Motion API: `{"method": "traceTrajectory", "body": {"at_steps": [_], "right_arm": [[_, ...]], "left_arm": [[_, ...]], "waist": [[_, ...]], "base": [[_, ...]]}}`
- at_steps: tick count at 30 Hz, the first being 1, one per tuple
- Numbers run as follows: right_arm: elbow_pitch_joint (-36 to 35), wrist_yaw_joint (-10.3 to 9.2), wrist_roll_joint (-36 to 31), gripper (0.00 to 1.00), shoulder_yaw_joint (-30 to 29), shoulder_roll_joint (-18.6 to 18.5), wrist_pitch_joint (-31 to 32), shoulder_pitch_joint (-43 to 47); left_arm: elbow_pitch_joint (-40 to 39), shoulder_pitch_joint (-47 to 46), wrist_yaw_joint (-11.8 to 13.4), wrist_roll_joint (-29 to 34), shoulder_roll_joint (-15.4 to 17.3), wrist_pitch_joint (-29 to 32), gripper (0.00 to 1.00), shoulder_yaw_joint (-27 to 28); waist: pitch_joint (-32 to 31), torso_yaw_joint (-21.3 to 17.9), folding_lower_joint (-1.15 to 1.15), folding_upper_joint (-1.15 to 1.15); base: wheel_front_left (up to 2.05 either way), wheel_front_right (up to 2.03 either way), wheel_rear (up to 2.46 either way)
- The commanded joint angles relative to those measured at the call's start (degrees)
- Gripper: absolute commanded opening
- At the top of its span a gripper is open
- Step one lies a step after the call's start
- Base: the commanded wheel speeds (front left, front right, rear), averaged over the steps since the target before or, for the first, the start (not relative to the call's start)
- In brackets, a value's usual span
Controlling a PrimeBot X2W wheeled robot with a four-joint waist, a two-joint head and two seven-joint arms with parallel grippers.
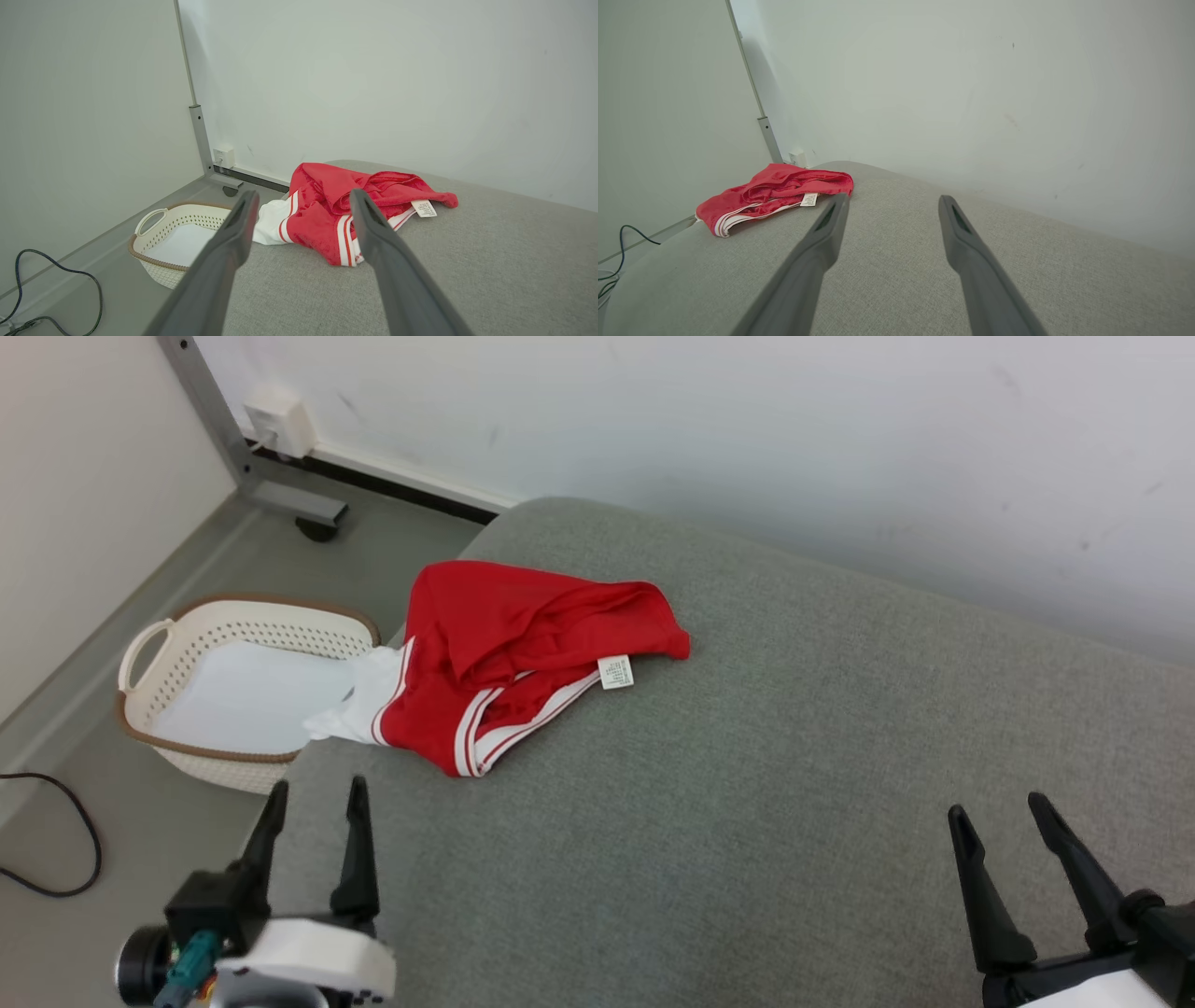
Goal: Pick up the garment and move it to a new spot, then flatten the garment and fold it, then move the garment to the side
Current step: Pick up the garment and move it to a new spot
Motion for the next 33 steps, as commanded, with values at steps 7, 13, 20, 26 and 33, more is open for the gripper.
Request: {"method": "traceTrajectory", "body": {"at_steps": [7, 13, 20, 26, 33], "right_arm": [[-4.4, -0.14, -1.4, 1.00, -0.3, -2.9, 2.4, -5.2], [-6.4, -0.14, -0.5, 1.00, -0.3, -5.8, 3.1, -10.8], [-4.9, -0.14, 0.4, 1.00, -0.4, -6.3, 1.8, -13.2], [-3.6, -0.14, 0.5, 1.00, -0.7, -6.3, 0.8, -13.6], [-1.0, -0.14, 0.5, 1.00, 0.0, -6.4, -1.7, -13.8]], "left_arm": [[5.3, -12.7, -2.8, 1.8, -1.9, 0.0, 1.00, 0.6], [24.9, -28.1, -7.2, -0.1, -2.7, 1.7, 1.00, 0.3], [45.2, -37.4, -10.0, -3.7, -2.8, 4.5, 1.00, 2.2], [55.1, -38.8, -11.4, -5.0, -3.4, 7.7, 0.27, 2.0], [55.1, -39.2, -10.9, -5.5, -0.2, 0.5, 0.00, 4.1]], "waist": [[11.4, -3.3, 0.00, 0.00], [21.5, -7.4, 0.00, 0.00], [24.7, -10.4, 0.00, 0.00], [24.4, -11.3, 0.00, 0.00], [19.9, -12.9, 0.00, 0.00]], "base": [[0.00, 0.00, 0.00], [0.00, 0.00, 0.00], [0.00, 0.00, 0.00], [0.00, 0.00, 0.00], [0.00, 0.00, 0.00]]}}
